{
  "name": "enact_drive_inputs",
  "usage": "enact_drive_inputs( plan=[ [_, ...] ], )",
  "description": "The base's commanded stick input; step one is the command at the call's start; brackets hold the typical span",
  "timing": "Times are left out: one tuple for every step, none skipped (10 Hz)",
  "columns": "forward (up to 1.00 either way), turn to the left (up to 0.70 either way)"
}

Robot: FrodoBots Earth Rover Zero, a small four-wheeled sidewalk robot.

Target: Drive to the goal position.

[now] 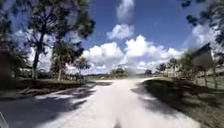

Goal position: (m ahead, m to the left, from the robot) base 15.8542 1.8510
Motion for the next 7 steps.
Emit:
enact_drive_inputs(
  plan=[
    [0.70,0.00],
    [0.70,0.00],
    [0.70,0.00],
    [0.70,0.00],
    [0.70,0.00],
    [0.70,0.00],
    [0.70,0.00]
  ],
)
